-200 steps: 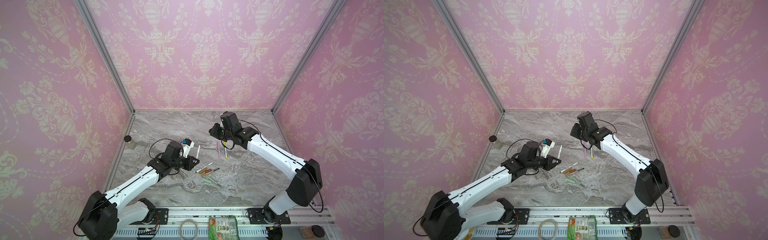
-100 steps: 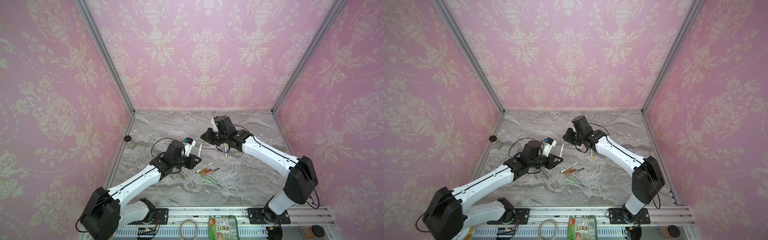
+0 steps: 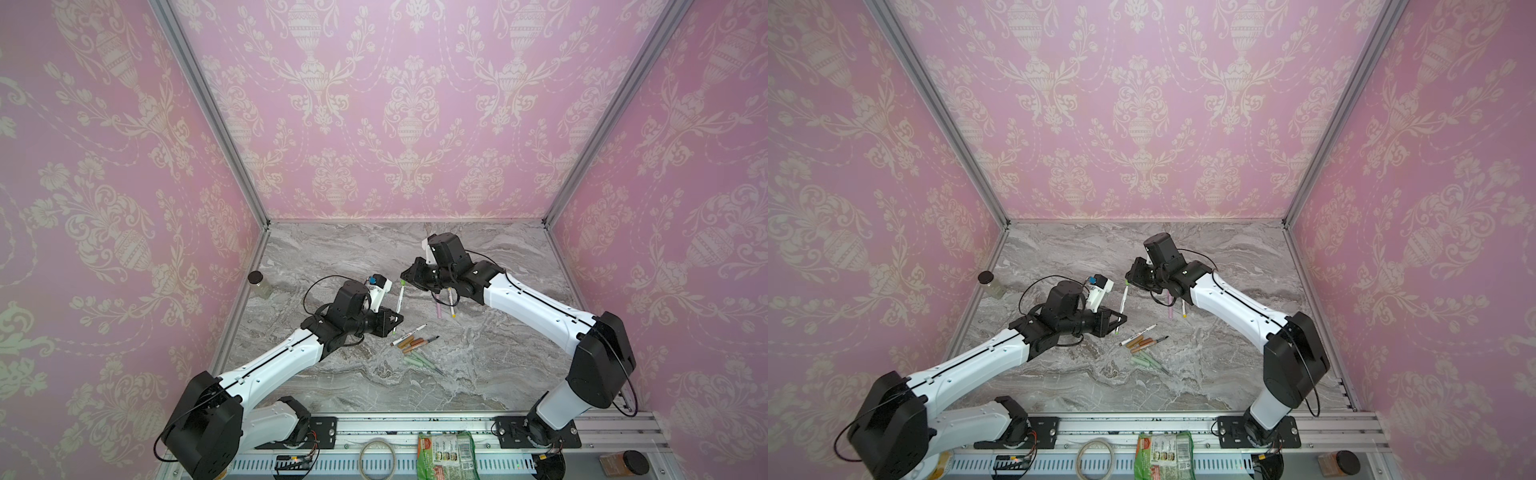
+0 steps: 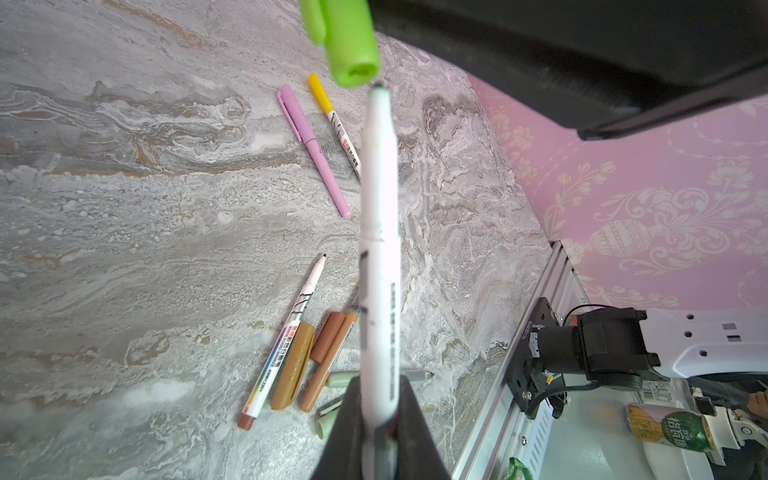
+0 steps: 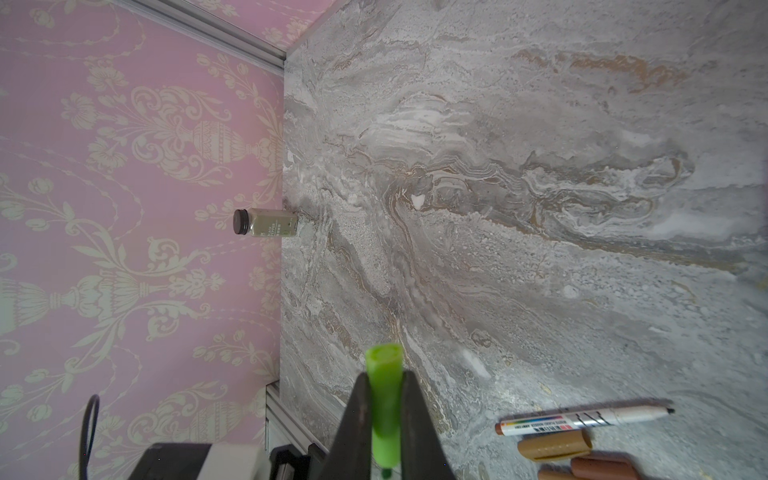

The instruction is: Insert the pens into the pen caps

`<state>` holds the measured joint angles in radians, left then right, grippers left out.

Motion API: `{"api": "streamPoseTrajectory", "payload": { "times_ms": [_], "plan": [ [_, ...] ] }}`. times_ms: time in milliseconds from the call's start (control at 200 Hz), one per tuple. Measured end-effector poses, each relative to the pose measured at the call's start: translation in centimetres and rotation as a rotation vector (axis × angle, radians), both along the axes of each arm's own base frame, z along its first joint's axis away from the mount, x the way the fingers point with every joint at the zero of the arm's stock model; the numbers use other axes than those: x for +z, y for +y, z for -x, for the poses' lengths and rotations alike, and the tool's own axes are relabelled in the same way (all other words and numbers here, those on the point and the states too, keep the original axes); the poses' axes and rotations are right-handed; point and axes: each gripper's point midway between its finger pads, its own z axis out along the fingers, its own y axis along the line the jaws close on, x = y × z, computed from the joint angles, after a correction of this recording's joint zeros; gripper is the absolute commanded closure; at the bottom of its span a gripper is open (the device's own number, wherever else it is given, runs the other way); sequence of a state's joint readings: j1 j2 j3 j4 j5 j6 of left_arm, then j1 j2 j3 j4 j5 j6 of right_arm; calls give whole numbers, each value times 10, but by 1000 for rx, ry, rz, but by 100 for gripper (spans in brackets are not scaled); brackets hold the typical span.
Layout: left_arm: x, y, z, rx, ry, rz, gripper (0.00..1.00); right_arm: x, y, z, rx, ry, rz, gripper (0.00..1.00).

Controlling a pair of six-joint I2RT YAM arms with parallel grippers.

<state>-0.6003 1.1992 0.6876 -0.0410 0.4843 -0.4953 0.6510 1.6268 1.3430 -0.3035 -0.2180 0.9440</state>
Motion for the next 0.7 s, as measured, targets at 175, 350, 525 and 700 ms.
{"api": "streamPoseTrajectory", "payload": {
  "times_ms": [175, 350, 525, 700],
  "plan": [
    [0, 0, 0, 0, 0, 0, 100, 0, 0, 0, 2, 1, -2, 100],
    [0, 0, 0, 1, 0, -1, 100, 0, 1, 1, 4, 1, -2, 100],
    [0, 0, -1, 4, -1, -3, 100, 0, 4, 4, 10, -1, 4, 100],
    [-1, 1, -1, 9, -3, -6, 100, -1, 4, 4, 11, -2, 9, 100]
  ]
}}
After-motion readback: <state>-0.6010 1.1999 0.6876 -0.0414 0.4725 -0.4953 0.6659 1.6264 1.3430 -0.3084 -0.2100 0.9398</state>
